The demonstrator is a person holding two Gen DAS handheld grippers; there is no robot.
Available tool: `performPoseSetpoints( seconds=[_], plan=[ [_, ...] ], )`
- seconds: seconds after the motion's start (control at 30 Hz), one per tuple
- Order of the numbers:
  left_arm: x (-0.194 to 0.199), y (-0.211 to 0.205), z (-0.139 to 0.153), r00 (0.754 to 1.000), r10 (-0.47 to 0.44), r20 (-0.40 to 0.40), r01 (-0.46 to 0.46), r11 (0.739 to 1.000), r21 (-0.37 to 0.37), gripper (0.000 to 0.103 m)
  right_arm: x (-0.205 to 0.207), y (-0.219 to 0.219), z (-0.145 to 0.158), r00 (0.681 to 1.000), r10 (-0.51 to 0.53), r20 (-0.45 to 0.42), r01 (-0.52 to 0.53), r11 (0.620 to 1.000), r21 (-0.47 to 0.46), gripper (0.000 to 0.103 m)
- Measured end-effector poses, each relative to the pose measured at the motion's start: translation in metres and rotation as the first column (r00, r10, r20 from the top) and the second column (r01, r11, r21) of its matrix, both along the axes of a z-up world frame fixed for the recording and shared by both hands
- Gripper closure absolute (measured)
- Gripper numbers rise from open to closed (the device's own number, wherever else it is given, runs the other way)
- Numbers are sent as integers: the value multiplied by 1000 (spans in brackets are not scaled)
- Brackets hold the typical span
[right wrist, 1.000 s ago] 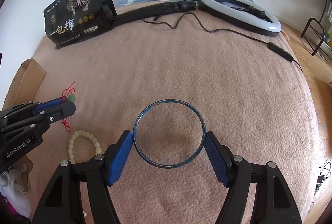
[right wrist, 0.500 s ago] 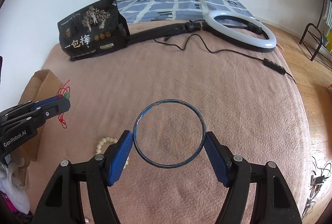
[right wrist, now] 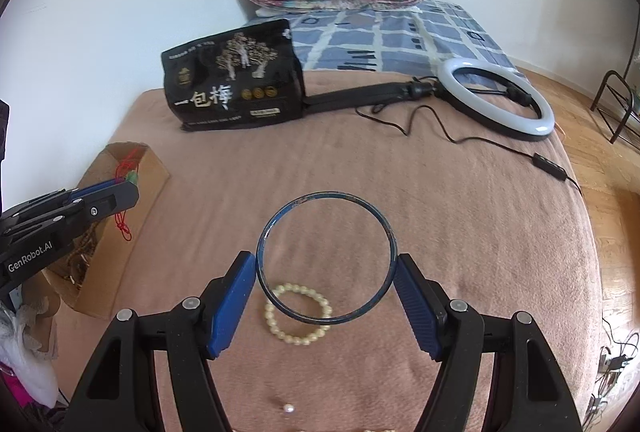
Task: Organize jewelry
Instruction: 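Carry the charm and bangle over the box and open both tools inside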
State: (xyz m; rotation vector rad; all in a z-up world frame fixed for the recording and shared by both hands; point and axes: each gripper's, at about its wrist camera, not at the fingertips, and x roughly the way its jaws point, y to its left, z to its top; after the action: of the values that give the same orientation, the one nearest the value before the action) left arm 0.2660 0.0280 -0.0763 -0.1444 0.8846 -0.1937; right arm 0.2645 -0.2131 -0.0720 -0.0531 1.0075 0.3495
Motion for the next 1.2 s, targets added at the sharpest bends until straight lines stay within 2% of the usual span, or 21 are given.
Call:
performPoseSetpoints(
  seconds=[0.47, 0.8, 1.2],
  plan=[
    [-21, 90, 10, 993, 116, 20, -116, 993, 7, 89, -7, 86, 15, 994, 110, 20, -111, 993, 31, 30],
    [-35, 143, 2, 983, 184, 17, -184, 983, 17, 89, -7, 153, 17, 981, 192, 26, -193, 980, 43, 30],
    [-48, 183, -16, 972, 236, -8, -236, 972, 12, 89, -4, 217, 3, 965, 261, 11, -261, 964, 55, 30]
  ],
)
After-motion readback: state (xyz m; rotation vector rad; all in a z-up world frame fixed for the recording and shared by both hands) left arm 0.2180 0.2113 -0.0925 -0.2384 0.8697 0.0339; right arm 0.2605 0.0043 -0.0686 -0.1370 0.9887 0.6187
